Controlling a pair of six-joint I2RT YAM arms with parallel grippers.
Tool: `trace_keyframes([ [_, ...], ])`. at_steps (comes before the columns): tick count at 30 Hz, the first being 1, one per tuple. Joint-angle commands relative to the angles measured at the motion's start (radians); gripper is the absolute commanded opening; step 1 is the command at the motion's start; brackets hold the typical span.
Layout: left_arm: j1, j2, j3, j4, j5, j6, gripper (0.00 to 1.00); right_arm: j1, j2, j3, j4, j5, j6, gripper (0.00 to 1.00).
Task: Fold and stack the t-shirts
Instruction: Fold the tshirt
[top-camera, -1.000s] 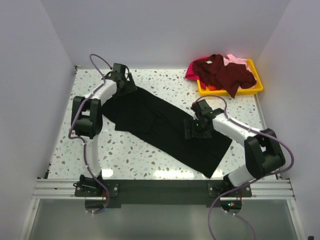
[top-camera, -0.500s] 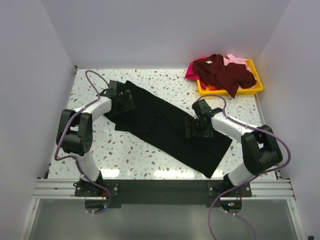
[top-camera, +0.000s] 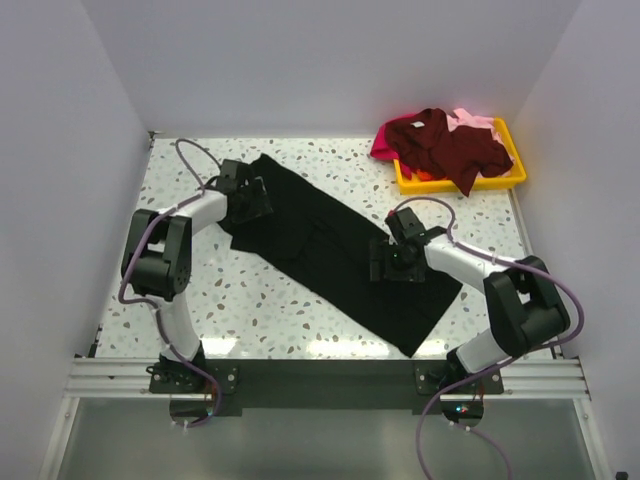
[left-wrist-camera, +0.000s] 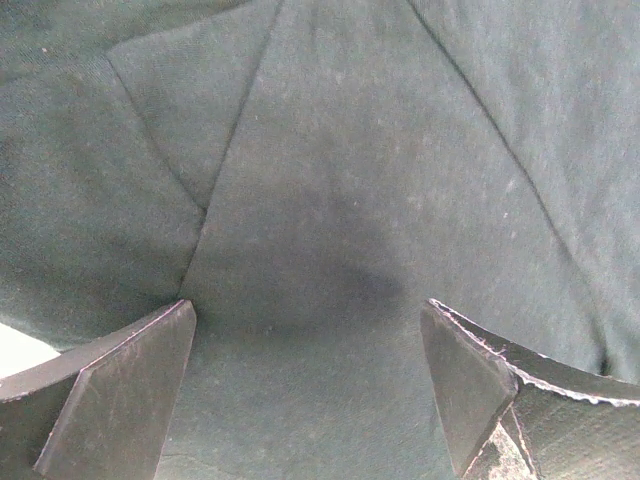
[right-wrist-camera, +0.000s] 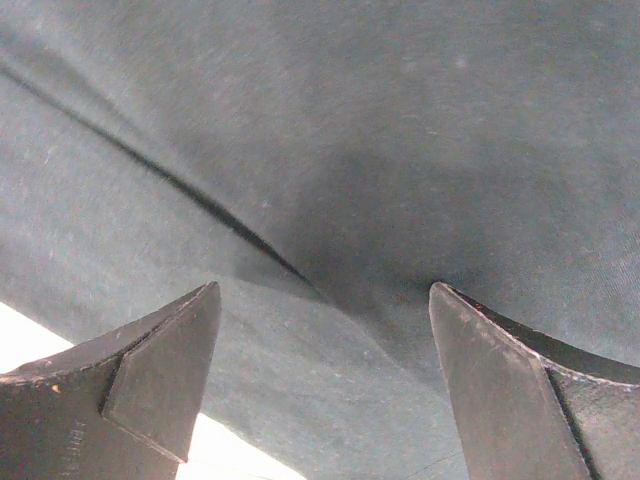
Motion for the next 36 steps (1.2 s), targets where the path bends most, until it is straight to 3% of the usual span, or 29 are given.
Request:
trace_keyframes([
  [1, 0.008, 0.121, 0.053, -0.018, -0.002, 0.006, 1.00, 0.048, 0.034, -0.074, 0.049, -0.106, 0.074, 0.89],
  [13, 0.014, 0.346, 0.443, -0.096, -0.077, 0.101, 1.00, 0.329, 0.057, -0.006, 0.116, -0.131, 0.253, 0.89],
  [19, 0.014, 0.422, 0.635, -0.165, -0.111, 0.140, 1.00, 0.402, 0.071, 0.093, 0.061, -0.106, 0.258, 0.90],
  [23, 0.013, 0.390, 0.722, -0.193, -0.111, 0.157, 1.00, 0.403, 0.007, 0.121, -0.005, -0.024, 0.243, 0.91],
  [28, -0.007, 0.264, 0.640, -0.185, -0.117, 0.157, 1.00, 0.403, -0.074, 0.138, -0.119, 0.076, 0.207, 0.93],
  [32, -0.023, 0.137, 0.438, -0.145, -0.072, 0.115, 1.00, 0.403, -0.088, 0.106, -0.130, 0.124, 0.195, 0.93],
  [36, -0.030, 0.109, 0.299, -0.101, -0.032, 0.065, 1.00, 0.409, -0.079, 0.065, -0.124, 0.152, 0.187, 0.92],
])
